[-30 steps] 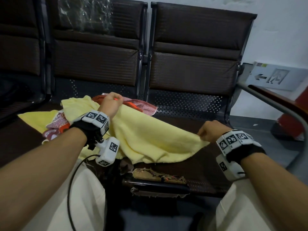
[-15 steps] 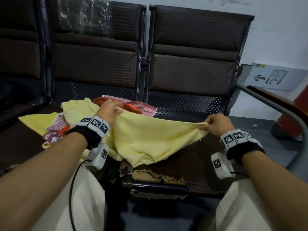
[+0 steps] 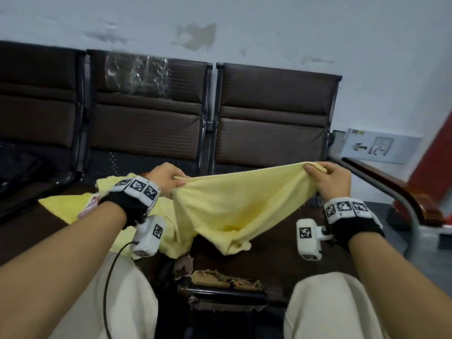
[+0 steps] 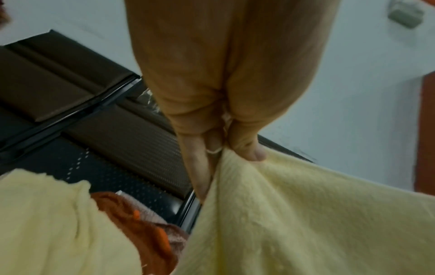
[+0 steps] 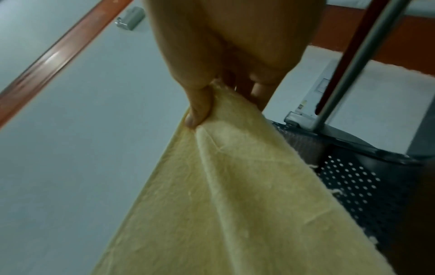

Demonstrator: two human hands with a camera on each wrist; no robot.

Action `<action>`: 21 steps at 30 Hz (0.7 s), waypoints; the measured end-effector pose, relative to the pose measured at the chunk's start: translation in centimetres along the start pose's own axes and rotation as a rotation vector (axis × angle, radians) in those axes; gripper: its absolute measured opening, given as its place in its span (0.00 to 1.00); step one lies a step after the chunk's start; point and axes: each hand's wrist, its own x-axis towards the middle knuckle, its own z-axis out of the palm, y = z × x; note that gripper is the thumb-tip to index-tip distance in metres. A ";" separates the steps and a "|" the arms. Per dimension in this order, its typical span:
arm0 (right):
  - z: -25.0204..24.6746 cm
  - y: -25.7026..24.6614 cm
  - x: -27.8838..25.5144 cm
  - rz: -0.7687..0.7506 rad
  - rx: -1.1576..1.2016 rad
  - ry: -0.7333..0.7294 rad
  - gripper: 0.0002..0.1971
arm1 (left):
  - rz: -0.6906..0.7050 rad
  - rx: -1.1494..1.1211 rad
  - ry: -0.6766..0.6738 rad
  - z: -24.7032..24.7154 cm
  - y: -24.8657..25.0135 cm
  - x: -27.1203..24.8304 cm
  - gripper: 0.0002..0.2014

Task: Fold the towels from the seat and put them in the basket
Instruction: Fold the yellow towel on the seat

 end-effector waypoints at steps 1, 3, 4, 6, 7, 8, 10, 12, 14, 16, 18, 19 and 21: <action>-0.6 -0.8 0.0 -0.013 0.011 0.009 0.13 | 0.013 0.000 0.016 -0.5 0.7 -0.3 0.06; -1.5 -2.3 0.0 -0.040 0.010 0.019 0.12 | 0.043 -0.051 0.064 -1.2 2.3 -1.3 0.08; -2.0 -3.1 0.0 -0.038 0.008 0.024 0.11 | 0.063 -0.101 0.091 -1.5 3.0 -1.7 0.10; -2.9 -4.5 0.3 -0.023 -0.006 0.018 0.12 | 0.121 -0.173 0.142 -2.4 4.5 -2.4 0.09; -3.3 -5.2 0.6 -0.024 -0.020 0.016 0.12 | 0.142 -0.212 0.159 -3.0 5.1 -2.7 0.07; -3.8 -6.0 0.8 -0.034 -0.032 0.020 0.13 | 0.155 -0.269 0.175 -3.7 5.8 -3.0 0.07; -4.7 -7.7 1.5 -0.063 -0.030 0.051 0.13 | 0.188 -0.341 0.225 -5.3 7.1 -3.4 0.09; -5.4 -9.1 2.5 -0.085 0.019 0.083 0.13 | 0.251 -0.345 0.284 -6.7 8.3 -3.3 0.09; -5.4 -9.6 3.2 -0.052 0.083 0.053 0.11 | 0.259 -0.375 0.328 -7.6 8.6 -2.8 0.09; -4.5 -8.8 3.4 0.011 0.079 -0.013 0.11 | 0.204 -0.355 0.325 -7.2 7.6 -2.0 0.09; -3.1 -6.8 3.3 0.078 0.063 -0.056 0.10 | 0.137 -0.299 0.282 -5.5 6.0 -1.1 0.08; -2.3 -5.7 3.3 0.125 0.079 -0.067 0.10 | 0.101 -0.303 0.263 -4.5 5.3 -0.7 0.07; -0.9 -3.5 3.1 0.229 0.119 -0.094 0.10 | 0.038 -0.366 0.241 -2.5 4.2 0.2 0.08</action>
